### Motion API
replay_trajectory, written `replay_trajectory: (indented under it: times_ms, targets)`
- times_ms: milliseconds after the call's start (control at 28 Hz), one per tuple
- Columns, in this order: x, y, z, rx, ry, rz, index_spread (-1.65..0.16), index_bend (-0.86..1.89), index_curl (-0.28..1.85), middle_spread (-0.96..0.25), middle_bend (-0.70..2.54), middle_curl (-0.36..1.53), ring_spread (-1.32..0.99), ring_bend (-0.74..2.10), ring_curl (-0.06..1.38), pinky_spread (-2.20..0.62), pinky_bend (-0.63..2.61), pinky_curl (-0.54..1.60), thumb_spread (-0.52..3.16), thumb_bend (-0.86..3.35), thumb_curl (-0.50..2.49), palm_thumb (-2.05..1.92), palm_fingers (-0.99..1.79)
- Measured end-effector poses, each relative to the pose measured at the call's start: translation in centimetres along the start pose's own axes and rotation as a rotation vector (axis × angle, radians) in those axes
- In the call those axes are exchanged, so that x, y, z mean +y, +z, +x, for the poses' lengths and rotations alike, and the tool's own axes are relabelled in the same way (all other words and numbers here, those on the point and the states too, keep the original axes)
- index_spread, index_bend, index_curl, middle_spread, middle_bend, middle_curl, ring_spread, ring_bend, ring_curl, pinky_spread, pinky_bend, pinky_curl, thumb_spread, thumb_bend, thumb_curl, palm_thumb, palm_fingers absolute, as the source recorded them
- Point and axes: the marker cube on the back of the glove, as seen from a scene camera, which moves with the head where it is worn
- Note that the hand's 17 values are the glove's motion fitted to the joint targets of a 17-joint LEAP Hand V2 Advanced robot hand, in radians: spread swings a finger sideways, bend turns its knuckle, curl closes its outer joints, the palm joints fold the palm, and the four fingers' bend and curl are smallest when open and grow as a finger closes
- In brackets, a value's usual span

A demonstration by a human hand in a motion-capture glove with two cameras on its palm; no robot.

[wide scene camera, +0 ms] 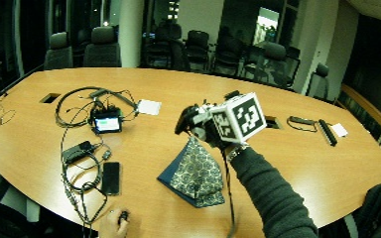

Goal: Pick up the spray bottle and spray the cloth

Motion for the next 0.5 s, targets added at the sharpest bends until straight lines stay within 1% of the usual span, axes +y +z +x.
replay_trajectory:
  times_ms: [107,214,393,500]
  targets:
    - [-1.2,0.0,-1.1,-0.205,0.139,0.028,-0.27,0.33,0.59,-0.23,0.53,0.56,-0.21,0.74,0.48,-0.33,0.57,0.43,0.49,-0.03,0.77,0.88,1.38]
    - [-2.0,0.2,-2.2,-0.355,0.238,0.062,-0.27,0.33,0.59,-0.22,0.53,0.56,-0.21,0.74,0.48,-0.33,0.58,0.43,0.50,-0.03,0.77,0.88,1.38]
    - [-3.2,0.6,-3.2,-0.466,0.326,0.113,-0.27,0.33,0.59,-0.22,0.53,0.56,-0.21,0.74,0.48,-0.32,0.57,0.43,0.50,-0.03,0.78,0.88,1.37]
    - [-3.8,1.5,-3.1,-0.544,0.403,0.157,-0.27,0.32,0.59,-0.22,0.54,0.56,-0.21,0.73,0.48,-0.32,0.58,0.44,0.50,-0.03,0.78,0.88,1.37]
